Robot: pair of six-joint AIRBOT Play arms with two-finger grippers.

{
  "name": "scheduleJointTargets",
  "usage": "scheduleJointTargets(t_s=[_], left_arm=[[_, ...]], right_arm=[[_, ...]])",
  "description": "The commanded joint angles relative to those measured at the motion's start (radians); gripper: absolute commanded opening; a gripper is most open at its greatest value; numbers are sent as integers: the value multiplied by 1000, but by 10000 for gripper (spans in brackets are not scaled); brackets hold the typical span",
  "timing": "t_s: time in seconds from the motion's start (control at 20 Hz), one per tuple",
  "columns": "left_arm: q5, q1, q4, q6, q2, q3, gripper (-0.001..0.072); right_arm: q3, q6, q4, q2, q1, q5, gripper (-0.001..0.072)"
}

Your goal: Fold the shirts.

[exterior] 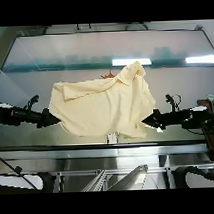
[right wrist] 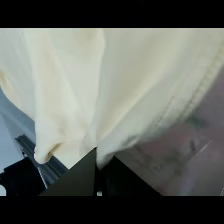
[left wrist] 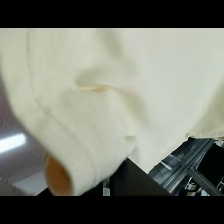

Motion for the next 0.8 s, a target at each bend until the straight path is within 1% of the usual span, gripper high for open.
scheduleJointTargets(t_s=[0.0, 0.1, 0.2, 0.25, 0.3, 0.35, 0.45, 0.5, 0.55, 0.6, 0.65, 0.7, 0.75], left_arm=[[-69, 30, -1, -1, 79, 5, 15], [-157, 73, -38, 0, 187, 5, 14], [-224, 113, -101, 0, 307, 5, 15], [-247, 134, -139, 0, 364, 5, 15], [-275, 154, -212, 0, 426, 5, 17], [-312, 170, -325, 5, 488, 5, 22], [-408, 202, -618, 66, 609, 10, 21], [-462, 222, -761, 88, 667, 35, 22], [-510, 253, -867, 89, 718, 82, 22], [-535, 288, -936, 87, 758, 134, 22], [-532, 332, -984, 64, 798, 191, 23], [-532, 372, -1022, 32, 829, 238, 23], [-532, 406, -1065, 1, 858, 283, 23]], right_arm=[[5, -35, 3, 13, -5, 109, 23], [16, -56, 19, 68, -35, 178, 23], [55, -56, 48, 167, -89, 257, 22], [89, -54, 63, 233, -120, 302, 22], [130, -47, 92, 304, -154, 346, 22], [176, -34, 137, 374, -190, 392, 22], [296, -26, 289, 509, -279, 482, 23], [375, -31, 380, 581, -341, 492, 22], [462, -48, 456, 650, -412, 475, 22], [550, -56, 508, 711, -491, 429, 23], [629, -56, 529, 763, -563, 367, 22], [716, -79, 536, 805, -618, 307, 23], [789, -106, 534, 826, -629, 257, 22]])
